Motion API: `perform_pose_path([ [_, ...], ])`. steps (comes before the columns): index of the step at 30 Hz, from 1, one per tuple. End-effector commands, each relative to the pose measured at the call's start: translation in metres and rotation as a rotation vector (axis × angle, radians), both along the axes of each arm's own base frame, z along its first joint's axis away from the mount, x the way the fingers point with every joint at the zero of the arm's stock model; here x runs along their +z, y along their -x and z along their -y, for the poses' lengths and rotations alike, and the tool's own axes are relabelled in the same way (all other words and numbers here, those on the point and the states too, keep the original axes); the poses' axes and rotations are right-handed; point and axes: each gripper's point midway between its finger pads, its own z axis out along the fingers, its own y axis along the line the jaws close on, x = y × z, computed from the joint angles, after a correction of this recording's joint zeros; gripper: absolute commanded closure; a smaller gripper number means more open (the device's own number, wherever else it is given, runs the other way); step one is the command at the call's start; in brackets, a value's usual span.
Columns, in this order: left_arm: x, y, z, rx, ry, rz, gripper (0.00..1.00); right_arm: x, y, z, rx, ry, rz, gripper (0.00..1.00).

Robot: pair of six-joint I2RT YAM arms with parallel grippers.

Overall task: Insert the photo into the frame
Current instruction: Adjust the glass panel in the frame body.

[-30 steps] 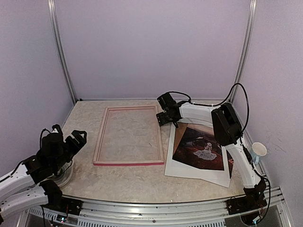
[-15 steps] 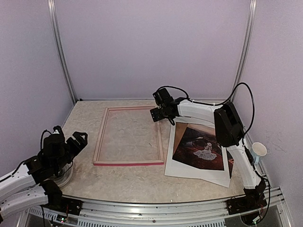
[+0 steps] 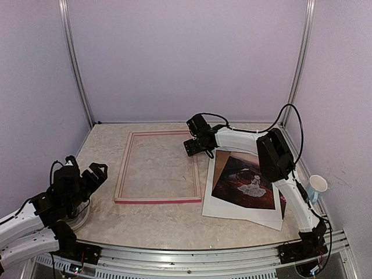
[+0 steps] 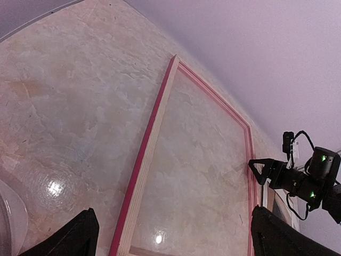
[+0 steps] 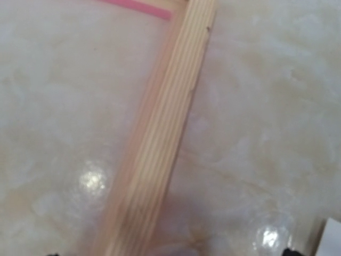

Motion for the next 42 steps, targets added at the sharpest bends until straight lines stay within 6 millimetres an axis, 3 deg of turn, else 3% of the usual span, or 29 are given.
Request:
perform_pose_path([
  [1, -0.004, 0.001, -0.001, 0.002, 0.006, -0.001, 0.01, -0.012, 0.004, -0.002, 0.011, 0.017, -0.033, 0.10],
  [5, -0.003, 0.000, 0.000, 0.001, 0.008, 0.002, 0.01, 0.009, 0.004, -0.006, 0.020, -0.027, -0.012, 0.09],
  [12, 0.000, -0.004, 0.003, -0.003, 0.007, 0.011, 0.01, 0.078, 0.017, -0.019, 0.065, -0.212, 0.039, 0.09],
  [14, 0.002, -0.006, 0.004, -0.004, 0.006, 0.016, 0.01, 0.090, 0.024, -0.018, 0.074, -0.246, 0.038, 0.09],
  [17, 0.004, -0.011, 0.009, -0.017, 0.000, 0.021, 0.01, 0.090, 0.033, -0.016, 0.084, -0.252, 0.007, 0.09],
  [21, 0.015, -0.025, 0.022, -0.055, -0.028, 0.018, 0.01, 0.072, 0.048, -0.009, 0.083, -0.170, -0.025, 0.06],
  [27, 0.013, -0.064, 0.042, -0.075, -0.184, -0.081, 0.01, 0.061, 0.075, 0.013, 0.068, -0.150, -0.049, 0.05],
  [33, 0.025, -0.109, 0.066, -0.127, -0.224, -0.086, 0.01, 0.068, 0.102, 0.040, 0.045, -0.143, -0.052, 0.03],
  [37, 0.002, -0.155, 0.078, -0.196, -0.267, -0.173, 0.01, 0.077, 0.119, 0.057, 0.030, -0.151, -0.043, 0.01],
  [42, -0.001, -0.216, 0.100, -0.276, -0.303, -0.177, 0.01, 0.084, 0.135, 0.070, 0.023, -0.171, -0.043, 0.01],
])
